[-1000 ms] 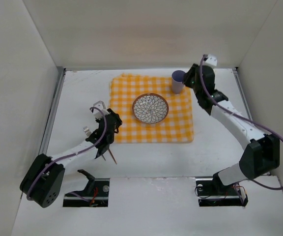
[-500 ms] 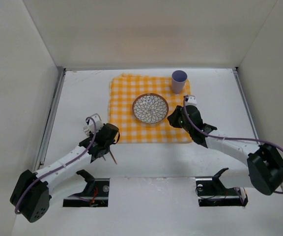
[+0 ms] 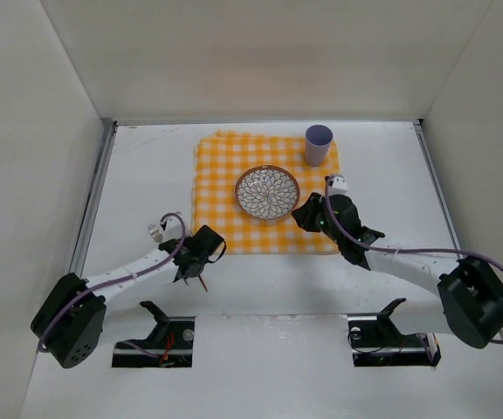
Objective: Set the dinner table for one person
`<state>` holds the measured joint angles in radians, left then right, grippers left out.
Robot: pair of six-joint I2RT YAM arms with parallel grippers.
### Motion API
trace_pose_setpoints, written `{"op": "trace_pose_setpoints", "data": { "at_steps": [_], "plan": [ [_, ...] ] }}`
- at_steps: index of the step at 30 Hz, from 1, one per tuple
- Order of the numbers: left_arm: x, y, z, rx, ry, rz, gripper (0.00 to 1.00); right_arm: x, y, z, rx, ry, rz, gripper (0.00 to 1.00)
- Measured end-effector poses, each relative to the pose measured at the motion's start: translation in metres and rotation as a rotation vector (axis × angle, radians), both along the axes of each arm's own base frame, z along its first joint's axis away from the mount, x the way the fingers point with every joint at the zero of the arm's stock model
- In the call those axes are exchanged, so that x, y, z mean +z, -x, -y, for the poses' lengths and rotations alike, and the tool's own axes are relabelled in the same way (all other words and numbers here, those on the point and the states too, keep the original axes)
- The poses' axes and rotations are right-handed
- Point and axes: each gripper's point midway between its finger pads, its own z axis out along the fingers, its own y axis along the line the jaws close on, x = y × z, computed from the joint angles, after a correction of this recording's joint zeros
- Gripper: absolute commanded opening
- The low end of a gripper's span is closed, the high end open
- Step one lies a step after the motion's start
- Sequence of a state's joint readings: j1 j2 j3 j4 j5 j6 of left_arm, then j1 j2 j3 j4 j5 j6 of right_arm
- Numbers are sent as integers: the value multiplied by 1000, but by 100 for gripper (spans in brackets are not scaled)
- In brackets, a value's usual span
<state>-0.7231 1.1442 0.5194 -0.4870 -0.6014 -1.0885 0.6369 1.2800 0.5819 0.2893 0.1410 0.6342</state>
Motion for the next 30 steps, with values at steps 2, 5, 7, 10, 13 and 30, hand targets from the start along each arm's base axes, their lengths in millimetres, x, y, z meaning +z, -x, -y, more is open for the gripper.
{"op": "trace_pose_setpoints", "data": {
  "at_steps": [2, 5, 7, 10, 13, 30],
  "plan": [
    [-4, 2, 0, 0, -9, -13, 21, -2, 0, -2, 4, -3, -3, 25],
    [-9, 4, 0, 3, -22, -34, 15, -6, 2, -5, 16, 2, -15, 26],
    [-11, 5, 0, 6, -23, -41, 9, -6, 4, -7, 27, 1, -16, 26],
    [-11, 5, -1, 6, -25, -43, 6, -6, 5, -10, 36, -1, -16, 26],
    [-11, 5, -1, 7, -25, -42, 3, -4, 5, -9, 35, -5, -10, 26],
    [132, -48, 76, -173, 50, 245, 1, 29, -4, 46, -147, -82, 90, 51]
  ]
}}
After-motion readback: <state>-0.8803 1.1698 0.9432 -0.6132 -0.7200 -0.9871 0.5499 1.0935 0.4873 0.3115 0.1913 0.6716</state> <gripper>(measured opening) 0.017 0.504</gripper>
